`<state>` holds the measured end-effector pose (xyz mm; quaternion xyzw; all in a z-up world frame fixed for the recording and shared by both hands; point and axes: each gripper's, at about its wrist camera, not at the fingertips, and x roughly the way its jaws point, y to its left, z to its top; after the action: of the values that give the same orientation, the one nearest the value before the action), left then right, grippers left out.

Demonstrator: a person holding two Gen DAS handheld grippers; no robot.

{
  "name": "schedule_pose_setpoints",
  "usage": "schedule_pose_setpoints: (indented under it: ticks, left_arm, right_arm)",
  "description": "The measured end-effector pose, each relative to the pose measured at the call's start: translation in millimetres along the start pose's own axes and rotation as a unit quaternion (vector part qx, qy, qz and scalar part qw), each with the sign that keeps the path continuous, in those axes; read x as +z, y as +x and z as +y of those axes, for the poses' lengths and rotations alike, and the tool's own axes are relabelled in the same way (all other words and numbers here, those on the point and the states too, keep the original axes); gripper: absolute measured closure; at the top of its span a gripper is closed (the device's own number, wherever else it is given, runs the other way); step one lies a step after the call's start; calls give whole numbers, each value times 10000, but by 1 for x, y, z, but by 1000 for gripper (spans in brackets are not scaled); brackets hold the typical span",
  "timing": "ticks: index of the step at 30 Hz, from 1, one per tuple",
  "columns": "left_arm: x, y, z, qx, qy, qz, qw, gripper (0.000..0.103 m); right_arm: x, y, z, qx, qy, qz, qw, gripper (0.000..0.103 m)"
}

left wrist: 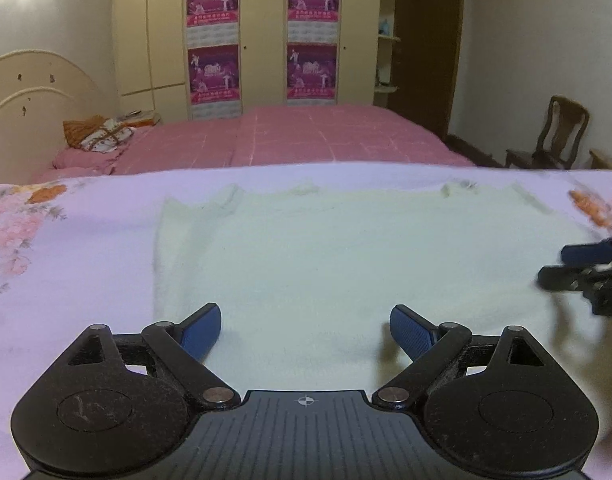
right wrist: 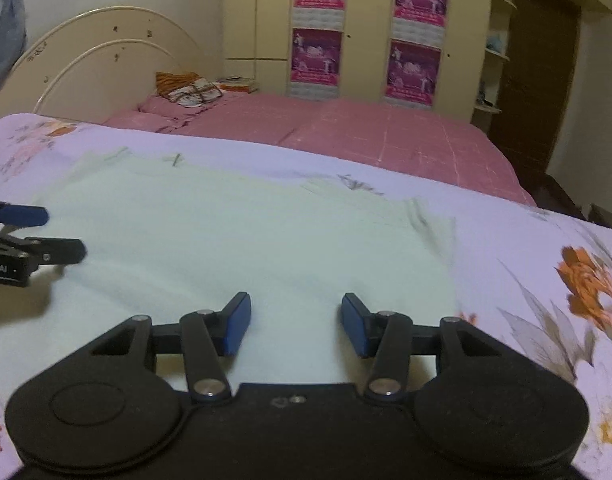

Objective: Fold small clothes
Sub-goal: 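Press the folded sweater flat with both open grippers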

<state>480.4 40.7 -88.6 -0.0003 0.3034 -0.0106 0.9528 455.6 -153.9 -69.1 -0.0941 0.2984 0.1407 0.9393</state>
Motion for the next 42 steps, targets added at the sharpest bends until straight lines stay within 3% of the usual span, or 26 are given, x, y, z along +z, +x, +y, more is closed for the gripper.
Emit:
schedule_pose_setpoints:
  ticks: [3, 6, 9, 13, 16, 19, 21, 29, 42]
  left_arm:
    - [-8, -17, -18, -191, 43, -100, 9998, 12]
    - [-28, -19, -36, -211, 295, 178, 9992, 12]
    - [-44, -26, -37, -126, 308, 201, 9992, 12]
    - [-49, -46, -26, -19, 106, 147, 9998, 12]
    - [-54, -55, -33, -73, 16, 148, 9999, 12]
    - [-61, -58, -42, 148, 153, 256, 9994, 12]
    - [-67, -60, -36, 96, 57, 278, 9996, 12]
    - [-78, -71, -4, 279, -122, 268, 9992, 12]
    - [-83, -78, 6, 301, -138, 364, 9988, 12]
  right_arm:
    - [-3, -19, 17, 324, -21, -192, 9993, 56]
    - [-21, -31, 40, 509, -319, -121, 9981, 56]
    - [-40, -30, 52, 320, -552, 99, 9979, 55]
    - [-44, -48, 41, 142, -276, 20, 9995, 55]
    - [-45, -63, 45, 372, -83, -111, 9992, 56]
    - [-50, -64, 69, 507, -384, -45, 9980, 57]
    - [-55, -62, 78, 444, -446, 52, 9980, 60]
    - [-63, -71, 53, 112, -311, 143, 9994, 58]
    - [-86, -85, 15, -285, 126, 232, 9992, 58]
